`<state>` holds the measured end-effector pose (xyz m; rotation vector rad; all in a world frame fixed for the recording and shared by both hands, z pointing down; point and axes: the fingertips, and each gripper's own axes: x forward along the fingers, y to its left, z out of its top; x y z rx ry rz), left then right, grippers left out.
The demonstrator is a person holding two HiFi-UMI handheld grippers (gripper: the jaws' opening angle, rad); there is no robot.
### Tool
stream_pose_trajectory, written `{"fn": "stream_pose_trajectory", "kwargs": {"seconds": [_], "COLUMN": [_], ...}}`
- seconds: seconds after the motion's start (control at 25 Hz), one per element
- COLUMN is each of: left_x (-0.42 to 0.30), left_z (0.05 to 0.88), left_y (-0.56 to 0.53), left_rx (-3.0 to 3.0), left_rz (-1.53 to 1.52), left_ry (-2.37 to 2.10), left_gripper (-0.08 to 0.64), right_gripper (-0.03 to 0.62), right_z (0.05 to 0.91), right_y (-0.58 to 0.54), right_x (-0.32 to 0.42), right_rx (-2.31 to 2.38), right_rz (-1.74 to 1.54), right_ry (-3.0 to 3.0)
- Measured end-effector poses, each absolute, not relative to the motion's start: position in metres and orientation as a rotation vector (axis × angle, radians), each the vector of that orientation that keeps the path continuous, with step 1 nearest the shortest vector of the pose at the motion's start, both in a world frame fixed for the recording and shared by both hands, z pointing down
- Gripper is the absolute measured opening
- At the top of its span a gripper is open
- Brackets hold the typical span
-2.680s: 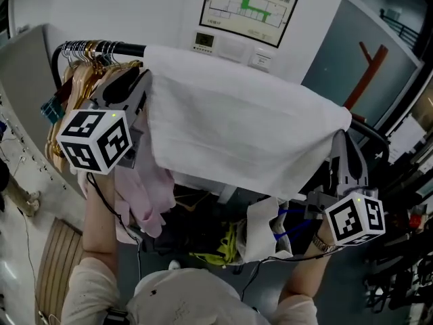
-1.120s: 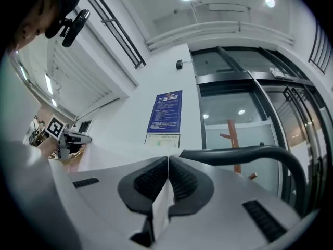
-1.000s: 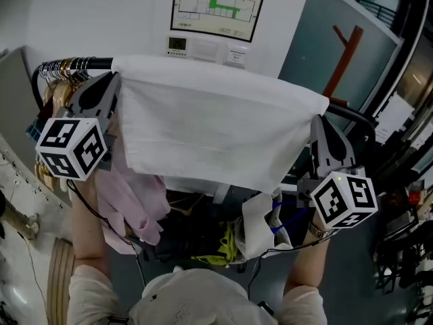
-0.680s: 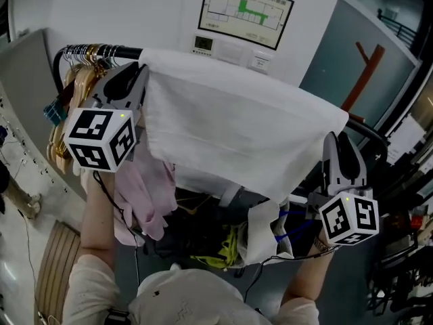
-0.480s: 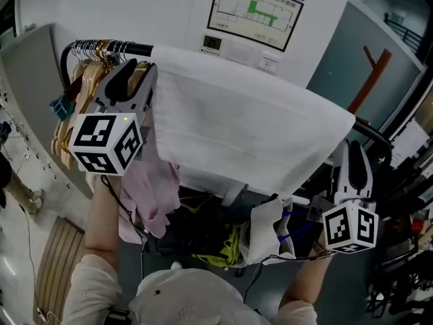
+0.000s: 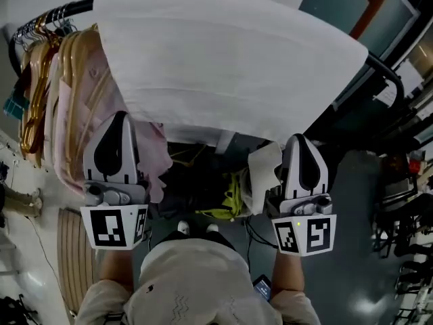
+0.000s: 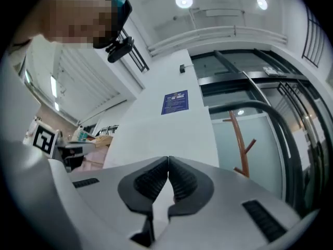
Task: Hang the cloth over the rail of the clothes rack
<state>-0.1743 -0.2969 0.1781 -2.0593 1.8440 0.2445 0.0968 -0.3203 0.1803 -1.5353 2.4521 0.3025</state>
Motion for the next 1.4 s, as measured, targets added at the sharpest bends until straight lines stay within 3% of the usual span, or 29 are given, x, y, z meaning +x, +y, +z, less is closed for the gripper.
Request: {"fn": "stream_pose_trajectory", "kwargs": {"seconds": [0.2,0.52,0.92,1.4], "left_x": [-0.143,-0.108,-0.038,-0.025], "left_z": [0.282,0.373,0.417,0.43], "left_y": [-0.283,-0.272,-0.228,-0.202], "left_rx": [-2.244,-2.393,-2.46,-2.564], "left_rz": [0.184,0.059,-0.065,-0.111], "left_ry": [1.818,1.831,1.861,1.756], "left_gripper": [0.021,0.021,0.021,0.021], "right_gripper": [0.018,0.018,0.018,0.018], "right_z": [0.248,0.382,0.407,0.396], "right_y": [-0.301,-0.284,-0.218,-0.198], "right_x": [0.072,0.032,0.041,0.04], "right_rx": [-1.408,-1.397,-1.175,-1.223], "right_rz": [0.167,0.036,-0.053,-0.029], "right_ry": [2.489,2.783,2.853,2.829]}}
